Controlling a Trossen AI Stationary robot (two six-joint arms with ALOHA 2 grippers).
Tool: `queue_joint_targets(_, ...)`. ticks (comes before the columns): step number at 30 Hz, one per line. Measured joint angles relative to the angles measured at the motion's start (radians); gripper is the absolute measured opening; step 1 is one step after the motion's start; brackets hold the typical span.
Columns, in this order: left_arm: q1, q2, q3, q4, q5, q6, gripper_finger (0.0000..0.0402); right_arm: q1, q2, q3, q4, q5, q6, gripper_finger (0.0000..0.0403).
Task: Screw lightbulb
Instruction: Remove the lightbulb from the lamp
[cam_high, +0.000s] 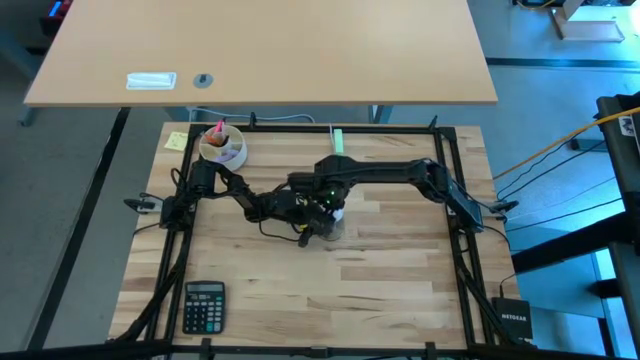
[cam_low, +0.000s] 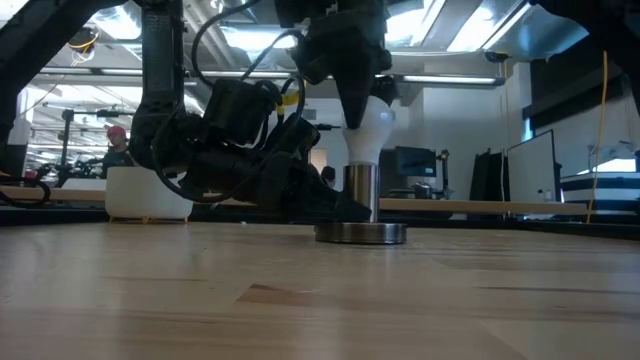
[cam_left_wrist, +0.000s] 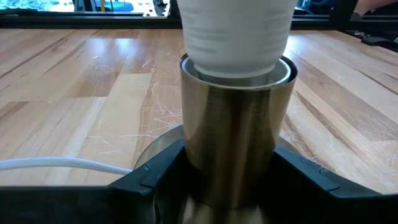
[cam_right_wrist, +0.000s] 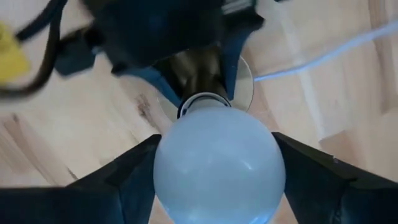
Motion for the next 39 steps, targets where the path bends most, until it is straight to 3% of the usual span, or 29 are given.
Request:
queue_joint_targets(6, 0.000, 0.000, 0.000, 0.000, 0.000, -0.007, 0.0191, 0.002, 0.000, 0.001, -0.007, 0.014, -0.345, 0.0290)
queue_joint_targets(17, 0.000, 0.000, 0.000, 0.000, 0.000, 0.004, 0.0192, 0.079, 0.000, 0.000, 0.025, 0.148, -1.000, 0.0296)
queue_joint_targets(24, 0.000, 0.000, -0.001, 0.000, 0.001, 0.007, 0.0192, 0.093, 0.000, 0.000, 0.044, 0.161, -0.892, 0.0307)
queue_joint_targets(32, 0.000, 0.000, -0.001, 0.000, 0.000, -0.001, 0.0192, 0.093, 0.000, 0.000, 0.017, 0.193, -0.783, 0.0361)
queue_joint_targets(39, 0.000, 0.000, -0.001, 0.000, 0.000, -0.019, 0.0192, 0.092, -0.009, 0.106, -0.056, 0.125, -0.542, 0.0383)
